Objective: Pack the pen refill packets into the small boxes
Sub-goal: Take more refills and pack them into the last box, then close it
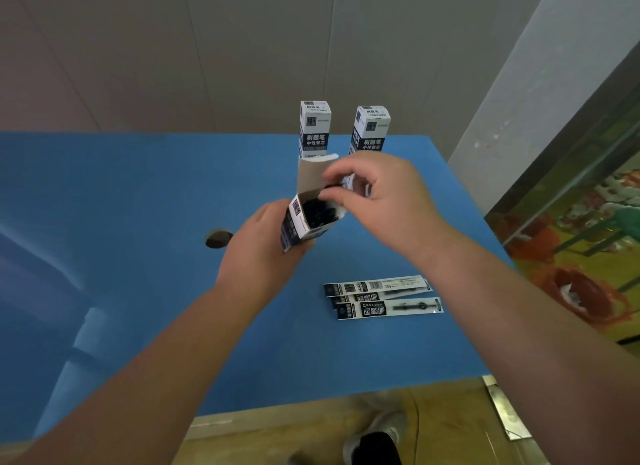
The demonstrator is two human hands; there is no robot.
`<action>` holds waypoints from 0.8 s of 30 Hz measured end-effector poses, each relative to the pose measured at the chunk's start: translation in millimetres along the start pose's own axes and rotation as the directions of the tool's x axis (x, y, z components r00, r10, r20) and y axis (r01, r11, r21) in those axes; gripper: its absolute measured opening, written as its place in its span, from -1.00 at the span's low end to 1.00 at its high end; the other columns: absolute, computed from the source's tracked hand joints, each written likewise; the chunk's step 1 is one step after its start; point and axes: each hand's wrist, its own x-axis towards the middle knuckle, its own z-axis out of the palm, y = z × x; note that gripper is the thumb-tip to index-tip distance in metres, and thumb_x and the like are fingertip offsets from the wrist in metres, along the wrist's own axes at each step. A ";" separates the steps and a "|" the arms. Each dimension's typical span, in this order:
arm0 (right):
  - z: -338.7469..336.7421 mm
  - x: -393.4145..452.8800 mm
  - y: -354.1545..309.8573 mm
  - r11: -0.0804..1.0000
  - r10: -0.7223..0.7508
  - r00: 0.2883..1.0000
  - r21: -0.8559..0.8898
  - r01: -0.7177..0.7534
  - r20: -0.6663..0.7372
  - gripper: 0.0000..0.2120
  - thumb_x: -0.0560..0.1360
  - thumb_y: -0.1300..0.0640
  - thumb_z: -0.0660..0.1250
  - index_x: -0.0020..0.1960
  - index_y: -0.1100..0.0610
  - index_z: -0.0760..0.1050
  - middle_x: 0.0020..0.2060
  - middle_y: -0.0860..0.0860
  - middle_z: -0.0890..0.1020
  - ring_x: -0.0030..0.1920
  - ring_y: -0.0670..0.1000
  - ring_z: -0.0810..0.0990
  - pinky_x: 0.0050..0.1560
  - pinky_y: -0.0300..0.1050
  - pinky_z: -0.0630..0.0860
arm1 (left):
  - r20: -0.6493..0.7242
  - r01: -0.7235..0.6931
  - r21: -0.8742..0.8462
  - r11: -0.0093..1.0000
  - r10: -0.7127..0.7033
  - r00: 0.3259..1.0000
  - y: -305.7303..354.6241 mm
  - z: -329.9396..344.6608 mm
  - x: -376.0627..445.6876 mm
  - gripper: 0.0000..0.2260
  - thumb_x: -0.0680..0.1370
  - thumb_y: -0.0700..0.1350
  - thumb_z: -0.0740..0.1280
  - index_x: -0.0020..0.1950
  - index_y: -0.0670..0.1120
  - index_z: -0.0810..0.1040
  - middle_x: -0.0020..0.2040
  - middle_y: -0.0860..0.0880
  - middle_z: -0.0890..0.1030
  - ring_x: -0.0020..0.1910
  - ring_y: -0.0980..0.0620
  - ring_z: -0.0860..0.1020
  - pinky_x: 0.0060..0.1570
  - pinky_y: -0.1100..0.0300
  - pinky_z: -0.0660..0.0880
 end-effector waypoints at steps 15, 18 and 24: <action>4.1 -65.7 75.3 0.948 0.318 0.943 -0.067 -0.312 0.100 -0.74 0.54 0.08 0.44 0.22 0.08 0.62 0.05 -0.10 0.61 0.03 -0.12 0.55 0.09 -0.16 0.49 | 0.045 0.070 -0.119 0.990 -0.065 0.997 9.4 1.6 3.1 -0.58 0.49 0.04 0.49 0.25 0.30 0.40 0.14 0.28 0.54 0.15 0.20 0.53 0.08 0.14 0.52; 10.9 -82.5 89.7 0.929 0.340 0.794 -0.312 -0.200 0.504 -0.62 0.53 -0.02 0.45 0.30 0.07 0.59 0.20 -0.03 0.61 0.26 -0.02 0.53 0.28 -0.17 0.40 | 0.061 0.072 -0.100 0.992 -0.066 0.996 10.1 3.7 3.8 -0.55 0.49 0.05 0.50 0.27 0.30 0.38 0.17 0.27 0.56 0.16 0.19 0.53 0.12 0.08 0.55; 18.9 -93.1 88.0 0.936 0.317 0.745 -0.322 -0.145 0.587 -0.60 0.48 0.03 0.49 0.29 0.08 0.59 0.16 -0.02 0.58 0.21 -0.02 0.50 0.24 -0.13 0.40 | 0.059 0.060 -0.089 0.994 -0.055 0.997 10.6 5.6 3.0 -0.55 0.49 0.05 0.49 0.28 0.31 0.38 0.17 0.26 0.55 0.15 0.17 0.53 0.13 0.08 0.54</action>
